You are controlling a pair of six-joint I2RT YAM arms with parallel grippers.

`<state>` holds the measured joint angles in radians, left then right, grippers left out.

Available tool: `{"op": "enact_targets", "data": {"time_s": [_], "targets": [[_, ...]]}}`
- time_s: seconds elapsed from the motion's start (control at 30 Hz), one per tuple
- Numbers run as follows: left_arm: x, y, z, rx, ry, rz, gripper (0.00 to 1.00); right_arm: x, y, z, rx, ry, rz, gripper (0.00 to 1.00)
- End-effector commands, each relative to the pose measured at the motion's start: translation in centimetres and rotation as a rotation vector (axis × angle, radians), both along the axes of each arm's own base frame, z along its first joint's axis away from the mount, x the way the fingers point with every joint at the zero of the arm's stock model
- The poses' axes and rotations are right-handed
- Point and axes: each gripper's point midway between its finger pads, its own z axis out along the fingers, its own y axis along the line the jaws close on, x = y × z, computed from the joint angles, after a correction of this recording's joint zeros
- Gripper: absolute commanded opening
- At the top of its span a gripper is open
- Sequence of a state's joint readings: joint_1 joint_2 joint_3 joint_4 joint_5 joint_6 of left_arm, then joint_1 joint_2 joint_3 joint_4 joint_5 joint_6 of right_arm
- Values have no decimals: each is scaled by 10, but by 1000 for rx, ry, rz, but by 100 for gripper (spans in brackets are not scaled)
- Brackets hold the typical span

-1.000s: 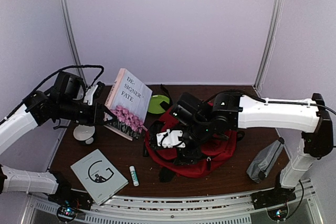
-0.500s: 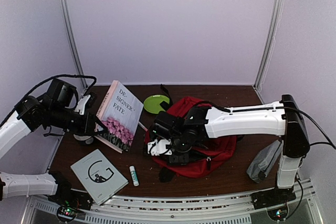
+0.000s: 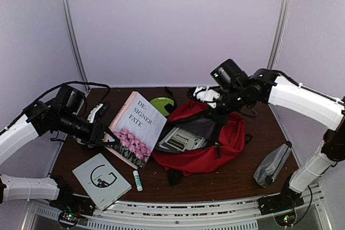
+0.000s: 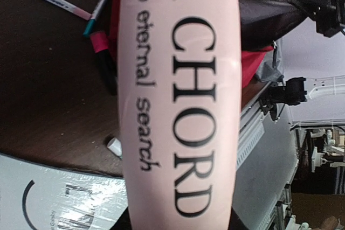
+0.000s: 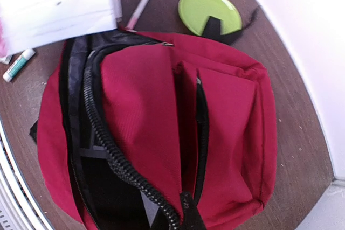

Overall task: Pack the student bag
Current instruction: Pick up the largest pocket of the bag from the student bag, then place the book in the largest pocket of the bag.

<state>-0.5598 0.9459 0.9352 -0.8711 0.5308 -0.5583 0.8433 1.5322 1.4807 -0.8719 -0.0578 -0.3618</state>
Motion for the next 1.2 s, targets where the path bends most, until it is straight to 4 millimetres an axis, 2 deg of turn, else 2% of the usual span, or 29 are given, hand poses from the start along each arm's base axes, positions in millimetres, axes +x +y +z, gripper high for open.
{"op": "enact_targets", "data": {"time_s": [0.0, 0.1, 0.2, 0.27, 0.43, 0.57, 0.73, 0.83, 0.9, 1.03, 1.13, 1.17], "targets": [[-6, -35, 22, -208, -35, -131, 31, 1, -44, 32, 82, 23, -67, 0], [-12, -52, 20, -244, -20, -195, 31, 4, -63, 51, 115, 4, -100, 0], [-20, -75, 18, -277, 14, -279, 31, -6, -60, 61, 185, 45, -71, 0], [-23, -95, 20, -341, 33, -329, 31, -13, -54, 57, 222, 81, -44, 0], [-39, -131, 5, -369, 121, -435, 30, -13, -46, 43, 254, 133, -54, 0], [-60, -144, -1, -378, 188, -522, 29, 2, -49, 49, 272, 87, -102, 0], [-73, -153, -14, -377, 247, -567, 28, 3, -45, 60, 301, 84, -88, 0], [-62, -167, -25, -378, 284, -520, 29, -4, -42, 61, 319, 102, -52, 0], [-51, -180, -32, -391, 322, -473, 29, -17, -38, 60, 327, 136, 9, 0], [-46, -209, -38, -421, 351, -487, 29, -27, -42, 58, 337, 141, 25, 0], [-39, -221, -36, -482, 370, -466, 28, -36, -46, 54, 327, 131, 56, 0], [-36, -225, -29, -531, 358, -465, 28, -38, -48, 52, 317, 127, 64, 0]]}}
